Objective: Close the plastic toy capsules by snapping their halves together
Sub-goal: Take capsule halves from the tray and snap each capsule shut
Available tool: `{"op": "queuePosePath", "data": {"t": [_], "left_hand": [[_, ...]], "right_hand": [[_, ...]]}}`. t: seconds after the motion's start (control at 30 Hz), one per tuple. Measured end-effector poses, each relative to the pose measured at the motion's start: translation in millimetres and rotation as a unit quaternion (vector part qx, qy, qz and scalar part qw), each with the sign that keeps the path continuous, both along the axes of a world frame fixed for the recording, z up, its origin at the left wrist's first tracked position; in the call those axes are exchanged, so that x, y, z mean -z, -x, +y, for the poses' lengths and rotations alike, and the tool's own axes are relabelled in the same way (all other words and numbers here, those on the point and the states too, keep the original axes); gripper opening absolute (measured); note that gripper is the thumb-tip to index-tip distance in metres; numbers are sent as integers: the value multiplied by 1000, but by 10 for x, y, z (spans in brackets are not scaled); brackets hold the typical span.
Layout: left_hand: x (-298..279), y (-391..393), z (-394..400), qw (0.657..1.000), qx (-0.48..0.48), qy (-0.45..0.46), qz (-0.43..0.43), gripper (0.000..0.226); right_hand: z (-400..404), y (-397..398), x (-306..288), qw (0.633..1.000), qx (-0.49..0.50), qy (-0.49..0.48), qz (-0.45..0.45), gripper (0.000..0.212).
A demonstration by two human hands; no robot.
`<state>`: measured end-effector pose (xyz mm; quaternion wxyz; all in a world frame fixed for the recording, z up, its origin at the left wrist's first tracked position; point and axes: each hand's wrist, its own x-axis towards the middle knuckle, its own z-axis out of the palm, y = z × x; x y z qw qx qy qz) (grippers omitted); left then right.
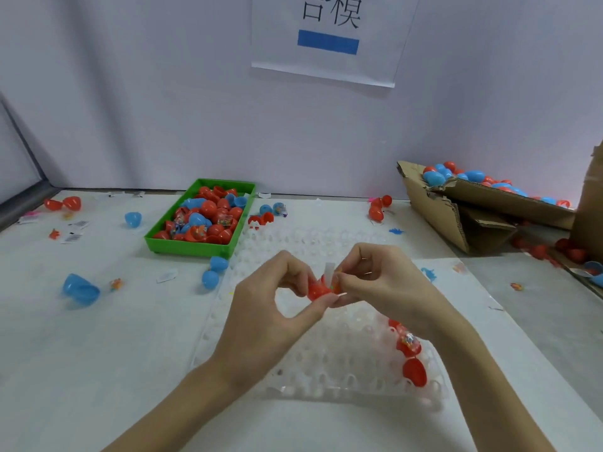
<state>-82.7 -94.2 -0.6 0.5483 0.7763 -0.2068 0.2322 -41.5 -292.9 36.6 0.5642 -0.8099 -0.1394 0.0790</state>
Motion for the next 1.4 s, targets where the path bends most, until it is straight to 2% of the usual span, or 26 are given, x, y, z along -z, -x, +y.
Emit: {"op": "queuePosePath", "data": {"t": [0.1, 0.17, 0.27, 0.37, 0.5, 0.6, 0.7, 0.83, 1.0, 1.07, 1.13, 1.2, 1.33, 1.4], "left_hand": [[-3, -83, 58, 994, 15, 68, 83, 37], [10, -134, 82, 989, 17, 99, 109, 39], [35, -172, 118, 988, 19, 108, 109, 35], [30, -175, 134, 996, 5, 57, 66, 29], [0, -174, 150, 1000, -24, 2, 6, 13], [-21, -171, 170, 999, -35, -37, -13, 10], [-41, -166, 177, 998, -35, -41, -11, 12], [-55, -167, 198, 998, -34, -48, -21, 14], [-75, -154, 221, 999, -21, -34, -11, 34], [-95, -154, 240, 997, -26, -72, -33, 42], [-108, -167, 255, 986, -36, -139, -85, 38], [-110, -170, 259, 979, -42, -165, -112, 33], [-107, -188, 299, 986, -43, -122, -101, 30], [-109, -198, 313, 994, -42, -72, -69, 31]], "right_hand": [[131, -12, 64, 996, 66, -17, -65, 11], [169, -7, 75, 990, 82, -27, -109, 13], [222, 20, 91, 983, 83, -44, -155, 13], [278, 27, 128, 979, 97, -50, -172, 15], [344, 38, 144, 981, 94, -67, -158, 16], [378, 56, 129, 982, 66, -95, -146, 12], [376, 65, 112, 984, 49, -113, -129, 8], [393, 92, 106, 987, 45, -124, -91, 14], [425, 92, 151, 985, 63, -154, -55, 14], [442, 96, 168, 985, 72, -149, -56, 13], [451, 102, 183, 985, 72, -146, -63, 13], [447, 107, 191, 984, 65, -150, -66, 15], [418, 117, 140, 985, 37, -156, -56, 21], [411, 118, 114, 987, 25, -149, -56, 21]]}}
